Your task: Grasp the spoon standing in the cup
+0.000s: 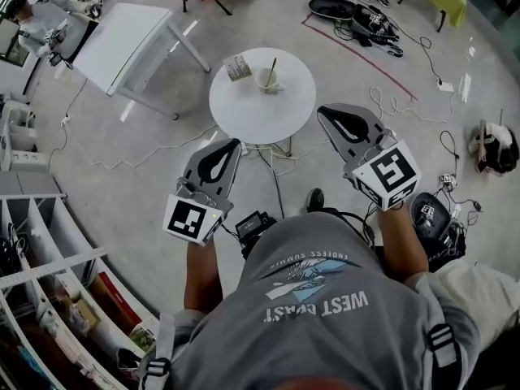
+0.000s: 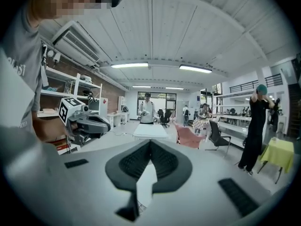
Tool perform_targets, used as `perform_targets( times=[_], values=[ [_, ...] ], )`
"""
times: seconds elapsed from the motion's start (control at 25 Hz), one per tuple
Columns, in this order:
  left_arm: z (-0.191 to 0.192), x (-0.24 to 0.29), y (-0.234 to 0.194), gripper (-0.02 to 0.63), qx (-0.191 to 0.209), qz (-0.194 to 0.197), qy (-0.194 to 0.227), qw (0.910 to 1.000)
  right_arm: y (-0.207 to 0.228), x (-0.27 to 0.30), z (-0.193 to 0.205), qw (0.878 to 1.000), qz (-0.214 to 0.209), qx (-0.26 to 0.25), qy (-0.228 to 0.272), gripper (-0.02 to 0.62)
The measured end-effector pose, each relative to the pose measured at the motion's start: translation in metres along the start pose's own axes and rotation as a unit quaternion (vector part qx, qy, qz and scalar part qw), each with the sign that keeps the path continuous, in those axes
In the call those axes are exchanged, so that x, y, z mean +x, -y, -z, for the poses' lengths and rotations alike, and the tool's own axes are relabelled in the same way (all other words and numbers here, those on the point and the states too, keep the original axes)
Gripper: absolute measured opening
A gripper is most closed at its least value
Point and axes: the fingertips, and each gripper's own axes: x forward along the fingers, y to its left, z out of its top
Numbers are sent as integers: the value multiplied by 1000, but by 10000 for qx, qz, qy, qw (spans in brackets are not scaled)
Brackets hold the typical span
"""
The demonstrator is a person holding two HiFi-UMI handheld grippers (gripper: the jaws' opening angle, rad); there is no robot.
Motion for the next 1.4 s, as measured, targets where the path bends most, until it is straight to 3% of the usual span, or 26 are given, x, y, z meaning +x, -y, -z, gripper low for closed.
perform_targets(
  times=[0.08, 0.24, 0.52, 0.72, 0.92, 1.4],
  values=[
    [-4, 6, 1, 3, -122, -121, 17, 9999, 6, 2, 0, 10000, -97, -7, 20, 3],
    [-2, 16, 3, 3, 107, -215, -117, 9996, 19, 1, 3, 9997, -247, 13, 50, 2],
    [-6, 29, 6, 3, 36, -424, -154, 9990, 32, 4, 9, 9989, -459, 28, 95, 2],
    [13, 32, -4, 3, -14, -278, -307, 9991, 28, 12, 10, 9988, -480, 74, 94, 2],
    [3, 45, -24, 3, 34, 6, -133, 9999, 31, 26, 6, 9996, -265, 118, 3, 2],
    [8, 45, -108, 3, 15, 431, 9, 9991, 28, 92, -14, 9995, 209, 170, -186, 3]
  ],
)
